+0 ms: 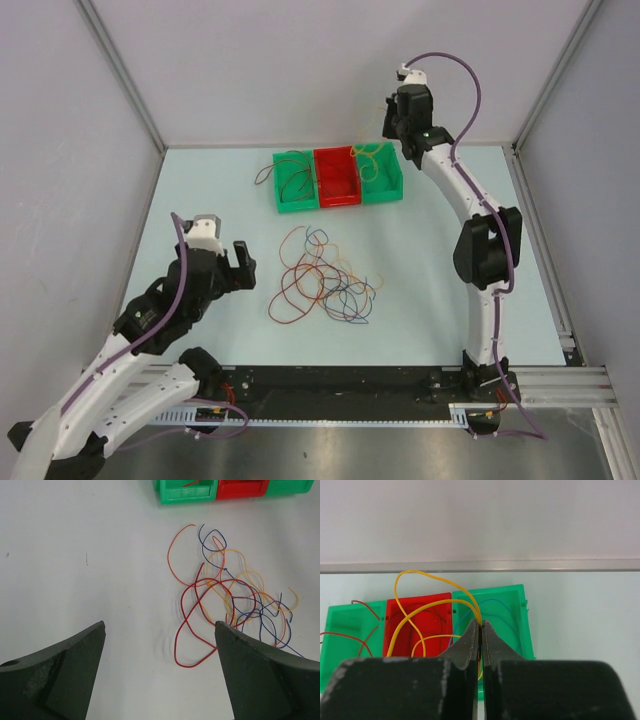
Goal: Untangle the cables
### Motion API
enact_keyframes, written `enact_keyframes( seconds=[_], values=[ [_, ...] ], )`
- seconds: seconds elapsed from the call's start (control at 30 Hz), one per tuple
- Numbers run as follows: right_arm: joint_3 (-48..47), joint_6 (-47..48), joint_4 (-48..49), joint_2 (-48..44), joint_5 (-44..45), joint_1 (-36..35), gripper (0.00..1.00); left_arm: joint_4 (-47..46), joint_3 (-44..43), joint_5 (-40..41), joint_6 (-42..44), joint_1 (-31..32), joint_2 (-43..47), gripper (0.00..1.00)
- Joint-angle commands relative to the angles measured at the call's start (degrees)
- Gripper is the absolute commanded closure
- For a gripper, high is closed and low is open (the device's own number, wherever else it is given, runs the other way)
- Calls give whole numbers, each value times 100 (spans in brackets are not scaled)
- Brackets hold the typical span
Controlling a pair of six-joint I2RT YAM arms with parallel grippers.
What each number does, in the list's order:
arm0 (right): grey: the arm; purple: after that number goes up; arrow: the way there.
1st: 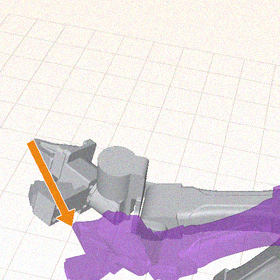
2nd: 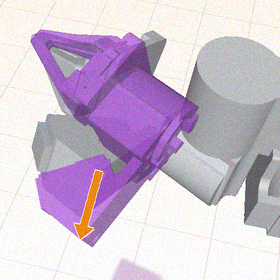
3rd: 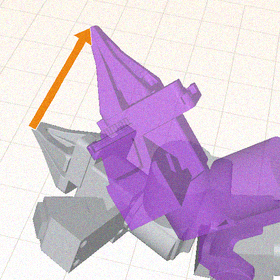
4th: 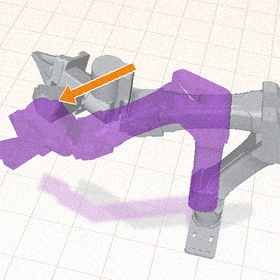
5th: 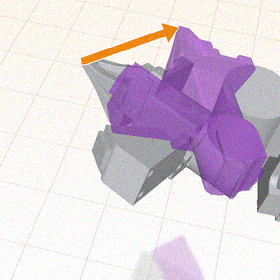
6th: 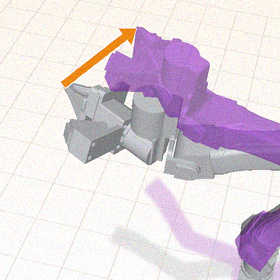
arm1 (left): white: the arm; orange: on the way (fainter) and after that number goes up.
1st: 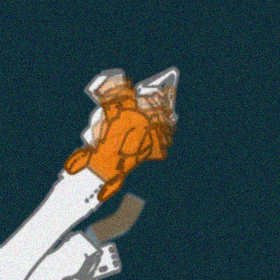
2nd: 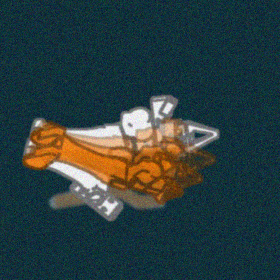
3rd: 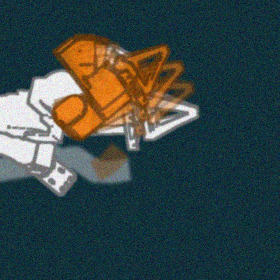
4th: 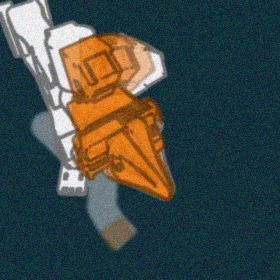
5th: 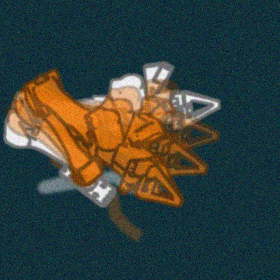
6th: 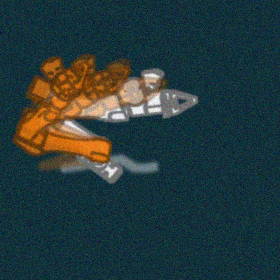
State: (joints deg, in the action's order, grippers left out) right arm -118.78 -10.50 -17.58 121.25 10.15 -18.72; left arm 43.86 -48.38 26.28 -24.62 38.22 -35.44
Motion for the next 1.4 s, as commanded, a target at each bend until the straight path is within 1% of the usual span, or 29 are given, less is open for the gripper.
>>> enact_keyframes(
  seconds=[0.0,0.17,0.4,0.63,0.7,0.9,1.07,1.2,1.27,1.3,1.33,1.37],
  values=[
    [-286,48,194,240,-22,88,100,-105,-14,0,-69,-16,-33,5],
    [-286,153,282,460,-22,141,100,-114,-5,17,-78,-25,-16,5],
    [-242,575,440,706,495,158,100,-105,-5,26,-78,-25,-51,5],
    [-391,1033,589,979,1041,149,100,-114,-14,8,-78,-42,-103,6],
    [-374,1278,668,1014,1234,149,100,-105,-14,17,-78,-51,-103,6],
    [-145,1867,1116,1120,1551,97,100,-105,-5,26,-78,-60,-95,6],
    [-137,1982,1143,1190,1682,27,100,-114,-5,26,-78,-69,-103,6],
    [-128,2244,1239,1225,1867,-79,100,-114,-14,26,-78,-77,-103,6],
    [-128,2359,1275,1252,2025,-140,97,-114,-14,26,-87,-69,-95,6],
    [-154,2429,1292,1261,2069,-210,93,-105,-5,26,-78,-69,-86,6],
    [-154,2535,1301,1269,2113,-237,83,-105,-5,26,-78,-69,-86,6],
    [-163,2605,1310,1278,2183,-263,78,-105,-5,26,-78,-77,-77,6]
  ],
)
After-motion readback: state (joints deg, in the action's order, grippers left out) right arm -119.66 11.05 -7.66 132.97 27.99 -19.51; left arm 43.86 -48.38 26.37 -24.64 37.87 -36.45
